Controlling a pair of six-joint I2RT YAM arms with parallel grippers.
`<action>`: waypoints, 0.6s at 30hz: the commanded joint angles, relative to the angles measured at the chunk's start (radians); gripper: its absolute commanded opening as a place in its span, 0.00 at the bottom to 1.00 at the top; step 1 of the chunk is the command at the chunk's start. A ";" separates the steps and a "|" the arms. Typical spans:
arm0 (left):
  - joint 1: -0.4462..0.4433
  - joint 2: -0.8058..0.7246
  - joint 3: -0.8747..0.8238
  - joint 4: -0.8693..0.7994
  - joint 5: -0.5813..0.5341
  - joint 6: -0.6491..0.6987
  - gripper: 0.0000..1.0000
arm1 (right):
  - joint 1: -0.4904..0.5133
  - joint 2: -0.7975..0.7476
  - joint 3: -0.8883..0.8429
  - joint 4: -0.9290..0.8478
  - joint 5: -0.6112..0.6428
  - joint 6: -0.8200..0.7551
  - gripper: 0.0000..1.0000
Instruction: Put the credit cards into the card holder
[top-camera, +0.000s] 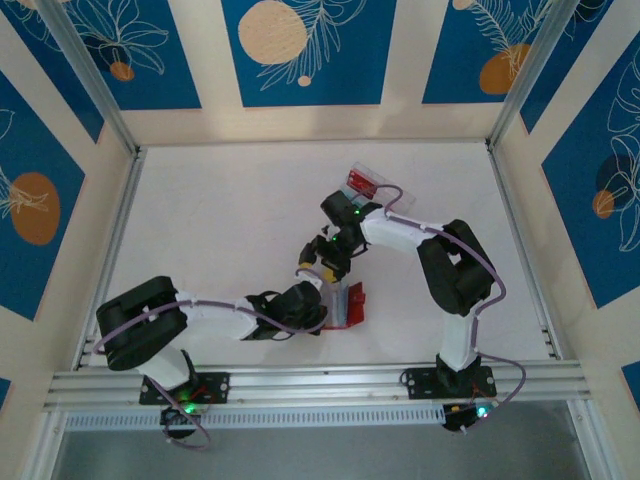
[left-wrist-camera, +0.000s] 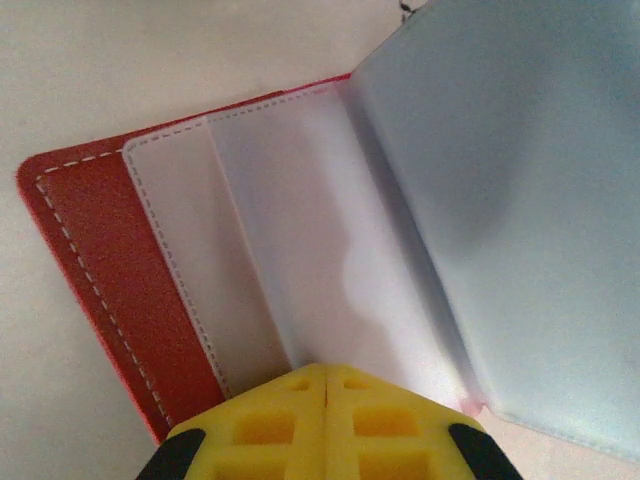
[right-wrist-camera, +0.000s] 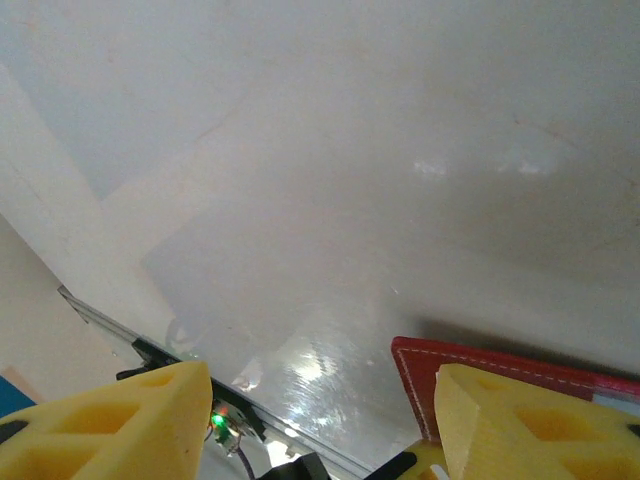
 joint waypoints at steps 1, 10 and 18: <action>-0.013 0.020 0.006 -0.117 -0.009 -0.031 0.00 | 0.004 -0.038 0.031 -0.087 0.018 -0.029 0.61; -0.015 0.014 -0.010 -0.106 -0.021 -0.044 0.00 | 0.048 -0.078 -0.075 -0.126 0.043 -0.053 0.54; -0.015 0.016 -0.008 -0.110 -0.024 -0.042 0.00 | 0.084 -0.168 -0.070 -0.266 0.245 -0.090 0.56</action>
